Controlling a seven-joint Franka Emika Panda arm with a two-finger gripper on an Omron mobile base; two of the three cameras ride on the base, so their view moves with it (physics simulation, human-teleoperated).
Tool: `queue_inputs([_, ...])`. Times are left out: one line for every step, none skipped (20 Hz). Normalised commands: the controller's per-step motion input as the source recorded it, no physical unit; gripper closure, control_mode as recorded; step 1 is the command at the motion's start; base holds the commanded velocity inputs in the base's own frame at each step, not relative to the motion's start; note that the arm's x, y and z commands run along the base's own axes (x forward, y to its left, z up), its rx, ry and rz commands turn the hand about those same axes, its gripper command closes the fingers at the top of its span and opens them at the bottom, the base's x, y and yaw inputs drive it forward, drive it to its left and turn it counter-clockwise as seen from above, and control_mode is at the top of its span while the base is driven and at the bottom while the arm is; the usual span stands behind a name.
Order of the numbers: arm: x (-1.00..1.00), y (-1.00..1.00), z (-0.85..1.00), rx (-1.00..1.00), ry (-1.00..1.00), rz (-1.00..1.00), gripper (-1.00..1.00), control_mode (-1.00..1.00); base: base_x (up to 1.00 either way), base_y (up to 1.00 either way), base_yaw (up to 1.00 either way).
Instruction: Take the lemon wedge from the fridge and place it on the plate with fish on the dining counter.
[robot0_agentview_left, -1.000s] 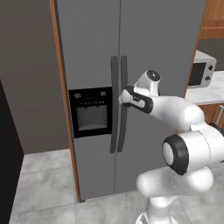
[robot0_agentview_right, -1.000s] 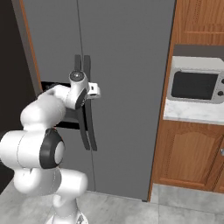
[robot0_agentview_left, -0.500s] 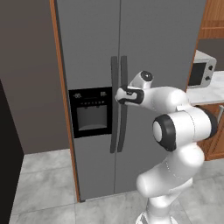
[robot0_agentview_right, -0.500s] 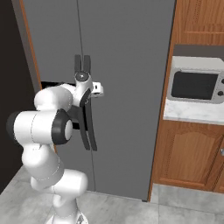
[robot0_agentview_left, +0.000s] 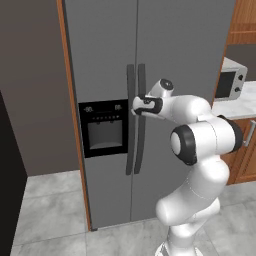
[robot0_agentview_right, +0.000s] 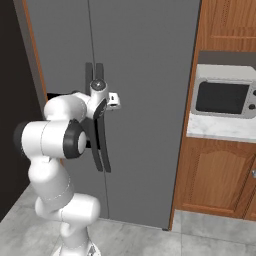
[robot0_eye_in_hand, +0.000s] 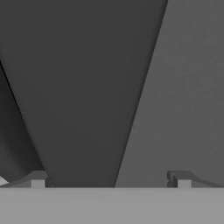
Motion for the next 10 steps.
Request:
queue_inputs([0.51, 0.04, -0.28, 0.0, 0.0, 0.0, -1.0, -1.0, 0.0, 0.0, 0.0])
queue_inputs([0.5, 0.06, -0.29, 0.0, 0.0, 0.0, -1.0, -1.0, 0.0, 0.0, 0.0])
queue_inputs([0.51, 0.08, -0.3, 0.0, 0.0, 0.0, -1.0, -1.0, 0.0, 0.0, 0.0])
queue_inputs([0.5, 0.11, -0.32, 0.0, 0.0, 0.0, -1.0, -1.0, 0.0, 0.0, 0.0])
queue_inputs([0.51, 0.11, -0.34, 0.0, 0.0, 0.0, -1.0, -1.0, 0.0, 0.0, 0.0])
queue_inputs([0.48, 0.12, -0.33, 0.0, 0.0, 0.0, -1.0, -1.0, 0.0, 0.0, 0.0])
queue_inputs([0.5, 0.17, -0.31, 0.0, 0.0, 0.0, 1.0, -1.0, 0.0, 0.0, 0.0])
queue_inputs([0.55, 0.17, -0.26, 0.0, 0.0, 0.0, 1.0, -1.0, 0.0, 0.0, 0.0])
queue_inputs([0.4, 0.12, -0.21, 0.0, 0.0, 0.0, 1.0, -1.0, 0.0, 0.0, 0.0])
queue_inputs([0.17, 0.06, -0.16, 0.0, 0.0, 0.0, 1.0, -1.0, 0.0, 0.0, 0.0])
